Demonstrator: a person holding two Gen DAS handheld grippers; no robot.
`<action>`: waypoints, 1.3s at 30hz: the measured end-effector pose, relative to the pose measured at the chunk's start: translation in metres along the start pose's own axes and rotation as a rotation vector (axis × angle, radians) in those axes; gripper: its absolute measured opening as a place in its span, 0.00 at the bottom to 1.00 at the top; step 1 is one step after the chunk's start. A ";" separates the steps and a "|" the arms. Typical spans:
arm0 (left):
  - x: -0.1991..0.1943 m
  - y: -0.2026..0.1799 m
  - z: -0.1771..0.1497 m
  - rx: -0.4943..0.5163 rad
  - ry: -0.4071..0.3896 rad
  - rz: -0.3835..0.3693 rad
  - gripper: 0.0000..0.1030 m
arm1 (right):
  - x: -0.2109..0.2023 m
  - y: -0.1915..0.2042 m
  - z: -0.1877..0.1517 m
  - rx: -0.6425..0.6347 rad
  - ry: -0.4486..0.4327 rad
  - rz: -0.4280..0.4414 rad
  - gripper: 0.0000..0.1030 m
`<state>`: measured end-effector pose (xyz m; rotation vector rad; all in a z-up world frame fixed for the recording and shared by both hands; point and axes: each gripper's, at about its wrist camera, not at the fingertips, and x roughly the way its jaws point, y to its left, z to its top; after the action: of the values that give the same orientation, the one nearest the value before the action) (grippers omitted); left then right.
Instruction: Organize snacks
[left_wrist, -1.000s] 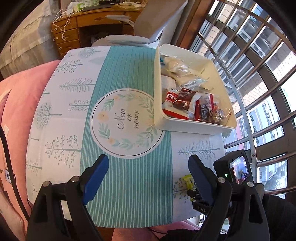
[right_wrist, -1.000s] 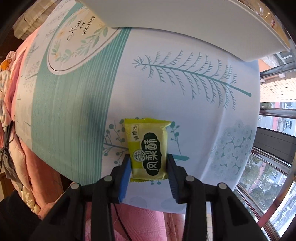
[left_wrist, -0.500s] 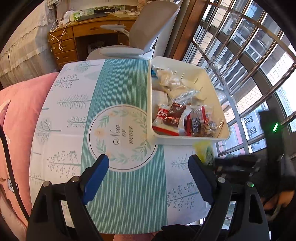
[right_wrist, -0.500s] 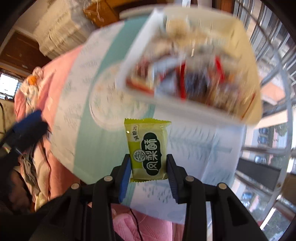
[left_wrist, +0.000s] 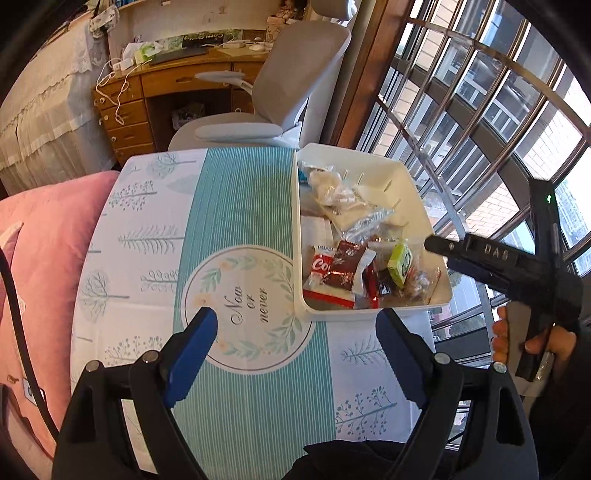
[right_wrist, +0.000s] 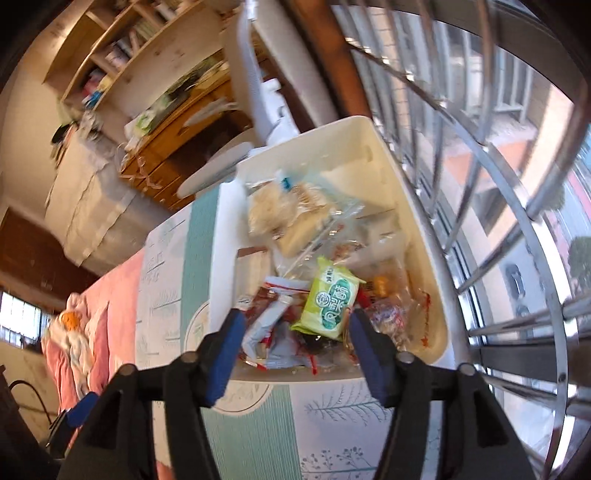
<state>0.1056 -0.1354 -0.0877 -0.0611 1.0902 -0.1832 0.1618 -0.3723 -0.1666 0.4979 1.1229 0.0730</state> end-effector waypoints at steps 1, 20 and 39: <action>-0.001 0.001 0.002 0.006 -0.003 -0.001 0.84 | 0.000 -0.002 -0.002 0.002 0.002 -0.010 0.63; -0.031 0.052 -0.056 0.058 0.123 -0.032 0.84 | -0.019 0.044 -0.142 -0.030 0.180 -0.066 0.91; -0.137 0.034 -0.065 -0.026 -0.114 0.208 0.99 | -0.156 0.116 -0.158 -0.278 -0.015 -0.091 1.00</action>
<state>-0.0098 -0.0745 -0.0024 0.0189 0.9782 0.0212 -0.0235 -0.2612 -0.0398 0.1990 1.0987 0.1440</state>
